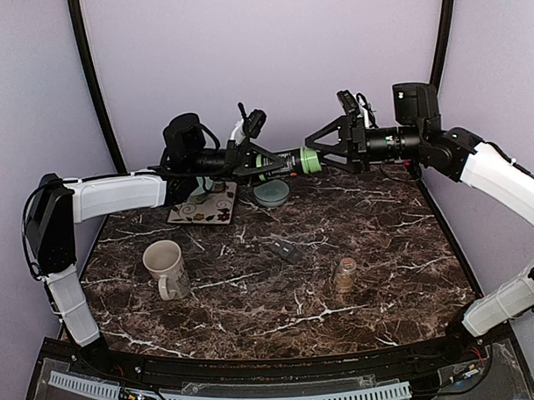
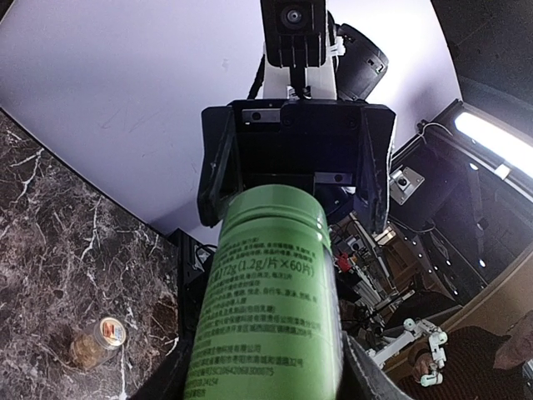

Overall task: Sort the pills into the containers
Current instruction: Unscrew the lid of the pill bottle.

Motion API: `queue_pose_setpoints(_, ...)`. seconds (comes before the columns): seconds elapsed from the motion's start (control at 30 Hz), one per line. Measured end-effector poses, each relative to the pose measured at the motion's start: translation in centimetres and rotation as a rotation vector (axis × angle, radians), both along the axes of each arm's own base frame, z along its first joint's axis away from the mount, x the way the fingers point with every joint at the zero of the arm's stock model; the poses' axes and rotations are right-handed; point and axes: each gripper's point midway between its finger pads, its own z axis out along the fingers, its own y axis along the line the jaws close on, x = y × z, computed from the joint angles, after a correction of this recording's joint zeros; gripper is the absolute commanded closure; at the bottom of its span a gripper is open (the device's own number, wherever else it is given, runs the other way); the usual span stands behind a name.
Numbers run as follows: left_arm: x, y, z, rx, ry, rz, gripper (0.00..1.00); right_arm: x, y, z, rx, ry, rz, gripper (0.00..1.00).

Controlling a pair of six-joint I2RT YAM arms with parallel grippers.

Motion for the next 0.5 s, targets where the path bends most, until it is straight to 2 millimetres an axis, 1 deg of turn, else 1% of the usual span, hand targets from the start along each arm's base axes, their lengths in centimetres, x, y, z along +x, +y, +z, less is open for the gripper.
queue_pose_setpoints(0.17, 0.1, 0.0, 0.0, 0.005, -0.007, 0.002, 1.0, -0.1, 0.0, -0.4, -0.009, 0.017, -0.002, 0.25)
queue_pose_setpoints(0.27, 0.1, -0.1, 0.3, 0.001, -0.017, 0.003, 1.0, -0.1, -0.1, -0.9, -0.02, 0.031, -0.004, 0.29)
queue_pose_setpoints(0.37, 0.1, -0.1, 0.7, -0.005, -0.025, 0.003, 1.0, -0.1, -0.1, -1.4, -0.031, 0.044, -0.004, 0.39)
queue_pose_setpoints(0.5, 0.2, -0.1, 0.6, 0.003, -0.017, 0.006, 1.0, -0.2, 0.0, -1.3, -0.032, 0.038, 0.001, 0.61)
